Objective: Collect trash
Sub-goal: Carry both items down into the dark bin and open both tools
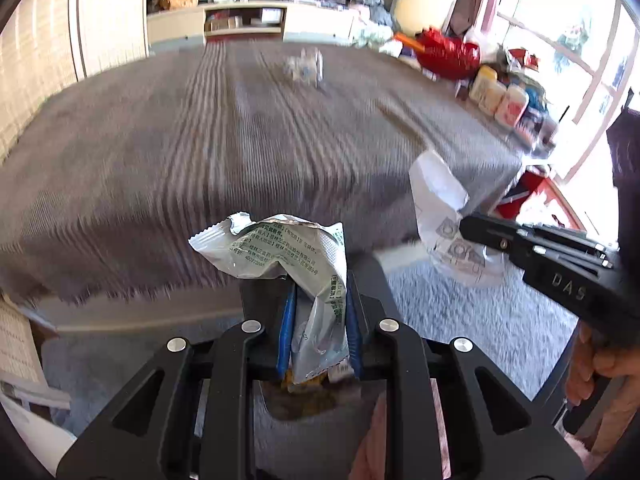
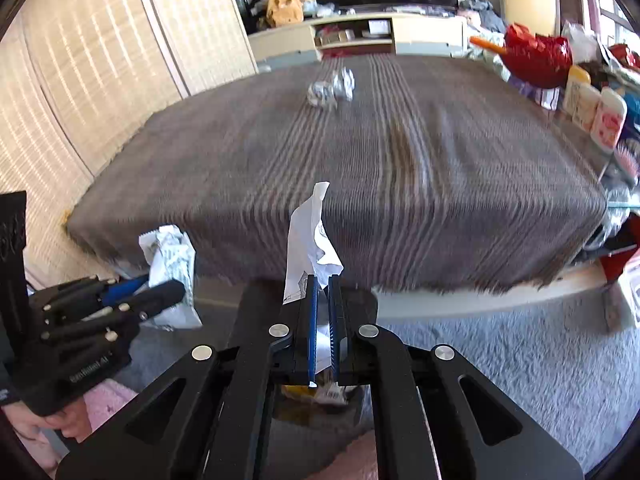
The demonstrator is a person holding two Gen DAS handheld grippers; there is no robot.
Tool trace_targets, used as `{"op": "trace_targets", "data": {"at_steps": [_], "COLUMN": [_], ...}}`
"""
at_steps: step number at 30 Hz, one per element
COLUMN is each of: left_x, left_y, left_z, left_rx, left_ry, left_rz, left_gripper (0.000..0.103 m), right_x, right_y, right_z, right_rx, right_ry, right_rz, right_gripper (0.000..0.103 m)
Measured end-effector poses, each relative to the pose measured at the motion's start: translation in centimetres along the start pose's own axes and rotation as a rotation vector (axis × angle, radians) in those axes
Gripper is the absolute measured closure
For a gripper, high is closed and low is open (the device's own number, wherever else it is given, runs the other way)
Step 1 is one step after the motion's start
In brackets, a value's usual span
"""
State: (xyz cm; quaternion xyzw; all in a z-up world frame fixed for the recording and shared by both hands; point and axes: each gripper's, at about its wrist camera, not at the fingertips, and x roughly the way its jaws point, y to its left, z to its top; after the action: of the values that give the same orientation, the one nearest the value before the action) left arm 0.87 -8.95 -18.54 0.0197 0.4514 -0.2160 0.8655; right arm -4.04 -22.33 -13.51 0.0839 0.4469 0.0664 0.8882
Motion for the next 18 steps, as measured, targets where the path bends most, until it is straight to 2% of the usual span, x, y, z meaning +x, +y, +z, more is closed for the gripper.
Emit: {"op": "trace_targets", "data": {"at_steps": [11, 18], "left_x": [5.6, 8.1], "left_y": [0.8, 1.7], "left_z": [-5.6, -6.7], "left_rx": [-0.036, -0.052], "left_ry": [0.145, 0.182], "left_rz": [-0.048, -0.054], "left_gripper": [0.082, 0.081], "right_x": [4.2, 7.7], "right_y": [-0.4, -0.7], "right_z": [-4.1, -5.5], "right_rx": [0.046, 0.091], "right_ry": [0.110, 0.173], "right_rz": [-0.004, 0.030], "right_gripper": [0.096, 0.096]}}
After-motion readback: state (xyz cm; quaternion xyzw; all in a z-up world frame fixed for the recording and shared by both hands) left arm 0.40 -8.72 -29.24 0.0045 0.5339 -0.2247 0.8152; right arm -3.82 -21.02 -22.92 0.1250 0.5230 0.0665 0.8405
